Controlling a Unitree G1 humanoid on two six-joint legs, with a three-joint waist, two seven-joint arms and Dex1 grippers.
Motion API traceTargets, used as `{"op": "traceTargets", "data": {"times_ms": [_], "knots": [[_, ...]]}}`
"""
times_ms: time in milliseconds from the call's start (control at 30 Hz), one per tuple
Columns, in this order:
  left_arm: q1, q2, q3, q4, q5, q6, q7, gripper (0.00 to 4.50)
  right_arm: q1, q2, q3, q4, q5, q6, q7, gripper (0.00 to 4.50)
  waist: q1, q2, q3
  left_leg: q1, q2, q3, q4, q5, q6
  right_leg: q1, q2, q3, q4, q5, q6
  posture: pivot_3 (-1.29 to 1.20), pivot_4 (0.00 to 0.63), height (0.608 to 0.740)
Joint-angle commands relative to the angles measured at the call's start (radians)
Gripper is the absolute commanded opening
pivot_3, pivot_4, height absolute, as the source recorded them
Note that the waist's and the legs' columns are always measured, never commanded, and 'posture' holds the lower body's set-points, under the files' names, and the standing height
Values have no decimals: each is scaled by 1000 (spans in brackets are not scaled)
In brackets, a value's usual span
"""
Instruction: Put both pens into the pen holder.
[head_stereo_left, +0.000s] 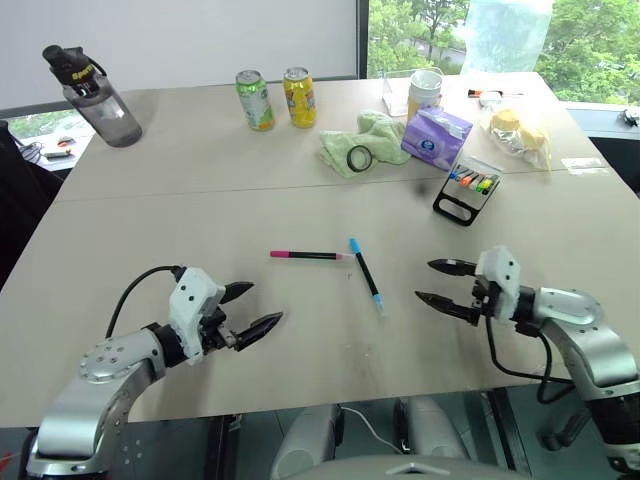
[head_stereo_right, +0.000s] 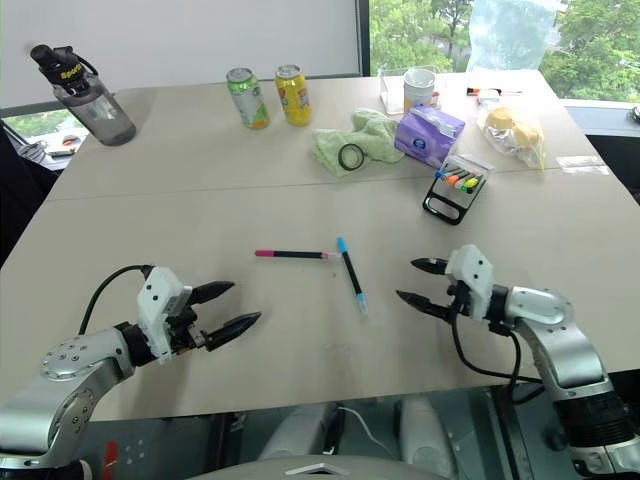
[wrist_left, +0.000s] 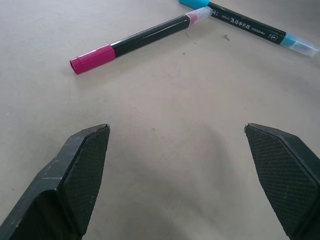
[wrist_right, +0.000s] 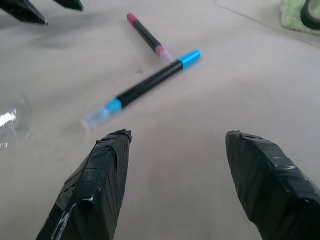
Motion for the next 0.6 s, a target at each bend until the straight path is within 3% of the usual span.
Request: {"op": "traceTargets", "data": {"times_ms": [33, 233, 367, 600], "knots": [[8, 61, 63, -38, -17, -29, -68, 4442, -53, 57, 47, -84, -26, 83, -99, 3252, -1, 0, 0, 0, 0, 0, 0, 0, 0, 0, 0, 0, 0, 0, 0, 0, 150, 740], [-7, 189, 191, -80, -227, 123, -211, 4442, -172, 108, 219, -118, -192, 252, -222, 3252, 0, 0, 0, 0, 0, 0, 0, 0, 0, -1, 0, 0, 0, 0, 0, 0, 150, 740], [-45, 241, 264, -92, -349, 206, -251, 4442, -234, 154, 263, -101, -230, 378, -277, 3252, -1, 0, 0, -1, 0, -1, 0, 0, 0, -1, 0, -2, 0, 0, 0, 0, 150, 740], [-25, 280, 299, -108, -356, 241, -279, 4442, -276, 231, 327, -172, -254, 734, -384, 3252, -8, 0, 0, 0, 0, 0, -2, 0, 0, -2, 0, 0, 0, 0, 0, 0, 150, 740]]}}
